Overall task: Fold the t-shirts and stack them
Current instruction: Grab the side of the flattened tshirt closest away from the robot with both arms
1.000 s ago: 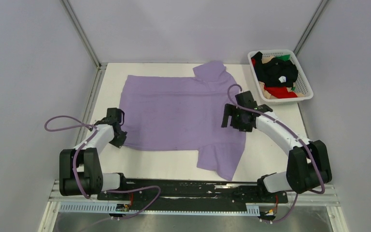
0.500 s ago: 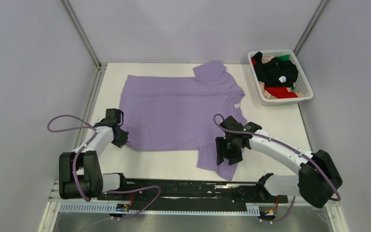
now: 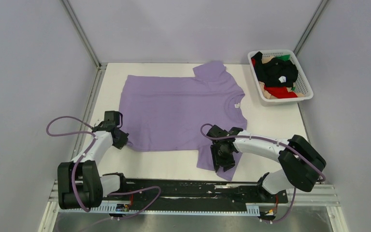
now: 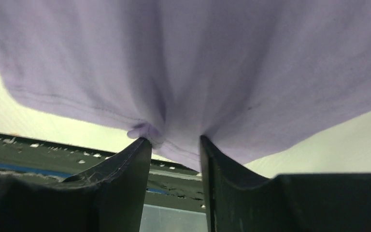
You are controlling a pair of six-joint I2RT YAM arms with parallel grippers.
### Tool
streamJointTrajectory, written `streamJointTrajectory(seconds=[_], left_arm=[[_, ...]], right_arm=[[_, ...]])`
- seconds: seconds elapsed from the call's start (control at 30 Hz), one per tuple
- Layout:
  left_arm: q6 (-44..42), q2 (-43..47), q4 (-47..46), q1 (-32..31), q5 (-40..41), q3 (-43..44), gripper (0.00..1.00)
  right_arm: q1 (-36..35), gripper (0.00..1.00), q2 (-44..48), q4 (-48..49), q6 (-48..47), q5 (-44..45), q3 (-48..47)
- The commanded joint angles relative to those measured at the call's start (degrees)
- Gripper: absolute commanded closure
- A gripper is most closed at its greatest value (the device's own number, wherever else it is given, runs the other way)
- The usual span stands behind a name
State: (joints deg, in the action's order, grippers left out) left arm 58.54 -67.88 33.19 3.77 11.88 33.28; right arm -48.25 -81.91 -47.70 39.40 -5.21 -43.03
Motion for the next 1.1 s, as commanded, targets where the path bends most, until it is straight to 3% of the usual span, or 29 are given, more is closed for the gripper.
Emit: streamJointTrajectory(seconds=[0.0, 0.1, 0.37, 0.7, 1.07], left_arm=[[-1.1, 1.1, 0.2, 0.2, 0.2, 0.1, 1.00], [-1.2, 1.3, 0.7, 0.1, 0.5, -0.2, 1.00], [-1.6, 4.4, 5.8, 0.1, 1.4, -0.8, 1.00], [-1.5, 18.6, 14.5, 0.1, 1.3, -3.8, 1.00], [-2.7, 16.9, 10.6, 0.2, -2.6, -0.6, 1.00]], right_arm=[[-0.3, 0.58, -2.7, 3.4, 3.4, 3.1, 1.4], [-0.6, 0.64, -3.3, 3.5, 5.0, 2.4, 2.9], [-3.1, 1.00, 0.9, -0.4, 9.1, 0.1, 5.7], [-7.5, 1.00, 9.8, -3.1, 12.2, -5.4, 7.0], [-1.5, 1.00, 7.9, -2.8, 2.2, -1.2, -3.7]])
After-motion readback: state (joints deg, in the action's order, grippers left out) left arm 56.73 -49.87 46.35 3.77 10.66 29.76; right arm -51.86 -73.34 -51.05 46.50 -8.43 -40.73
